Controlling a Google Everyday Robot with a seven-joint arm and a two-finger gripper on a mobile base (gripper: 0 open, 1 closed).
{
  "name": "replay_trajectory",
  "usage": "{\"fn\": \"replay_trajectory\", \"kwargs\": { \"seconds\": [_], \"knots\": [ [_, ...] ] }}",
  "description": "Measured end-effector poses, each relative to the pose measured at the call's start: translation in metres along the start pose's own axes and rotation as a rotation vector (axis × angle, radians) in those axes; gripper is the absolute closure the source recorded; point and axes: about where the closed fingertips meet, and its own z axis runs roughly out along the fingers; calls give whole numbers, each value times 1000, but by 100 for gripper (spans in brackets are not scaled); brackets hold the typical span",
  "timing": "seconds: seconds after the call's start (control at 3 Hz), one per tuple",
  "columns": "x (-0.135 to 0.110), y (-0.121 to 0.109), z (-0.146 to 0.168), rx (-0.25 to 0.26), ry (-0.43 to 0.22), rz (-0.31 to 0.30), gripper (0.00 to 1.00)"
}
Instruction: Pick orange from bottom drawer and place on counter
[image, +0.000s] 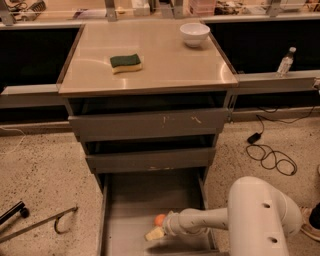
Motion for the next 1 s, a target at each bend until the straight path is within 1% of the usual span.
{"fn": "replay_trajectory", "kwargs": {
  "seconds": [0.33, 1.0],
  "knots": [
    [5, -4, 7, 8, 15, 0, 0],
    [6, -1, 26, 24, 48, -16, 0]
  ]
}}
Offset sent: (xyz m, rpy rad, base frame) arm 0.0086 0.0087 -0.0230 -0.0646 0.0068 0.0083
